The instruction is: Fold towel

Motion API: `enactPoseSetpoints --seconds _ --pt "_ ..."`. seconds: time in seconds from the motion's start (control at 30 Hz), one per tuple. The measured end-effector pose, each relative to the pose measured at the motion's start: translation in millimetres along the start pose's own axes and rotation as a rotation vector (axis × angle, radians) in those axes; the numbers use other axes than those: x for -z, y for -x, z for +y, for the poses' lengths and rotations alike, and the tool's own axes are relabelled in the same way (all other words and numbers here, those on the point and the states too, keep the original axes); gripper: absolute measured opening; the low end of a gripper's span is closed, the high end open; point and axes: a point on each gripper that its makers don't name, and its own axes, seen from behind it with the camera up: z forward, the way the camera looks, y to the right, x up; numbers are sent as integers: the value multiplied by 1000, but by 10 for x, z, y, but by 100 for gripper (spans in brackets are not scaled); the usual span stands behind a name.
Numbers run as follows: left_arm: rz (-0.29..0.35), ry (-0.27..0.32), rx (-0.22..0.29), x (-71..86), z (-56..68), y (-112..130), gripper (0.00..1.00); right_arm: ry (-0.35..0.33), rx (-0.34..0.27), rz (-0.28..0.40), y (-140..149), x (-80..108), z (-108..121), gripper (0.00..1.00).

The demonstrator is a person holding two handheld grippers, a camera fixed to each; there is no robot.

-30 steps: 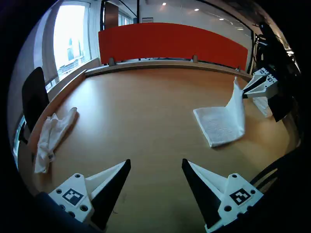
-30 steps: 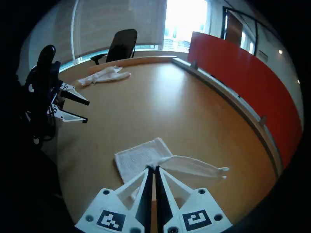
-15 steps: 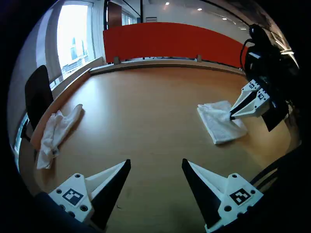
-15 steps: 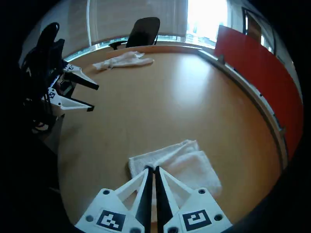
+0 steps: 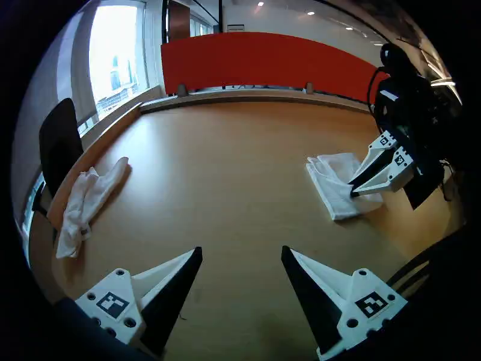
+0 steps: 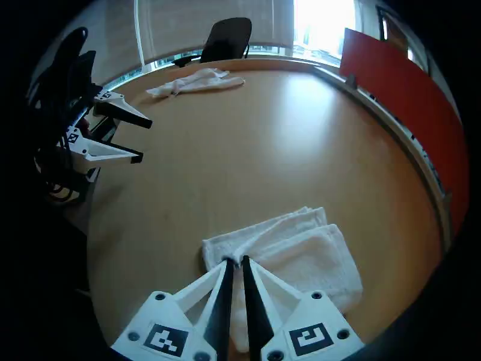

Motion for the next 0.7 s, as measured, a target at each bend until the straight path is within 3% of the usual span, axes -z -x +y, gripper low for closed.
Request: enactPoseSetpoints --seconds 0.23,0.7 --pt "1 0 19 14 -14 3 98 21 -13 13 5 25 46 82" --pt "10 0 10 -5 -23 -27 98 67 -48 19 112 111 84 85"
